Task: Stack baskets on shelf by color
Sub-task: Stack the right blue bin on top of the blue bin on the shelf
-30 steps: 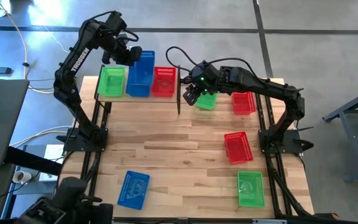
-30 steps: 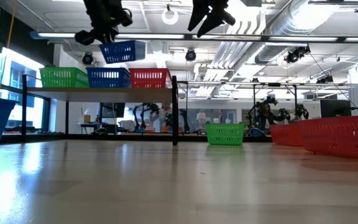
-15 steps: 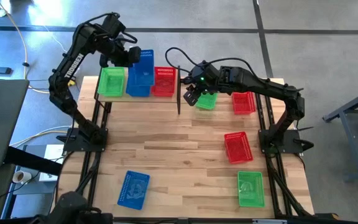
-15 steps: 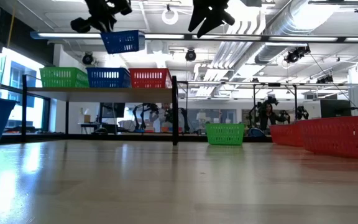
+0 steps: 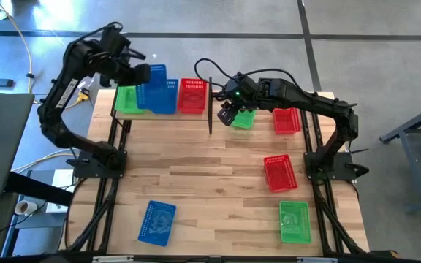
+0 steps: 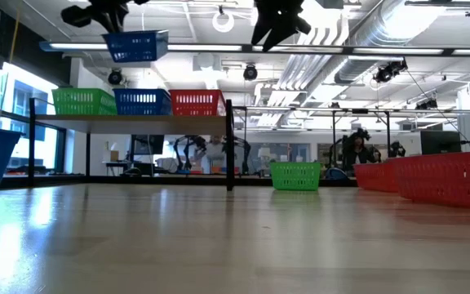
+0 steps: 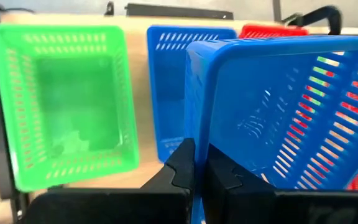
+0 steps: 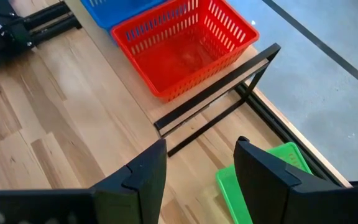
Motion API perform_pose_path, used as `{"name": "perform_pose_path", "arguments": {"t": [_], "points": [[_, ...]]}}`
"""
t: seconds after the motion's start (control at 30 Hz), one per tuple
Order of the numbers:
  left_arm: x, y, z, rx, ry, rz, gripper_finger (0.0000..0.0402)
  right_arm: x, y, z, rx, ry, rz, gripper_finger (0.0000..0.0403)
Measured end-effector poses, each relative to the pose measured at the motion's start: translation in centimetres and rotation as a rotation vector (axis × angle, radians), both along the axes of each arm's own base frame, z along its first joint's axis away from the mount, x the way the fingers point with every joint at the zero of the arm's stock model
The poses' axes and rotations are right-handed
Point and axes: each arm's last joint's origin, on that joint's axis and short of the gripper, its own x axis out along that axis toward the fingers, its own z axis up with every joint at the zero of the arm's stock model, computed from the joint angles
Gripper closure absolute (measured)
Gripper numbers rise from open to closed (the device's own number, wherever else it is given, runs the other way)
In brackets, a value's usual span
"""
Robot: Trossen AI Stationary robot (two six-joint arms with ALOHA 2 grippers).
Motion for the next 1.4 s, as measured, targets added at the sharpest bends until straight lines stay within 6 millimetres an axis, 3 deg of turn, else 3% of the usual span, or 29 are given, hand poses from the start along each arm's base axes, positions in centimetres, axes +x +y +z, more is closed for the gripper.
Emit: {"name": "perform_pose_path", "arguments": {"t": [0.17, 0.63, 0.97, 1.4], "points": [[-0.1, -0.1, -0.2, -0.001, 0.010, 0.000, 0.0401, 0.2, 0.0, 0.2, -0.006, -0.028, 0.000, 0.0231], [0.9, 4.8, -3.3, -0.151, 0.017, -0.059, 0.0401, 0.5, 0.1, -0.5, 0.024, -0.004, -0.012, 0.0231], [0.7, 5.8, -3.9, -0.174, 0.023, -0.043, 0.0401, 1.5, 0.8, -1.8, 0.037, 0.054, 0.018, 0.0231], [1.4, 7.6, -5.6, -0.226, 0.051, -0.071, 0.0401, 1.5, 0.8, -1.9, 0.034, 0.056, 0.015, 0.0231]]}}
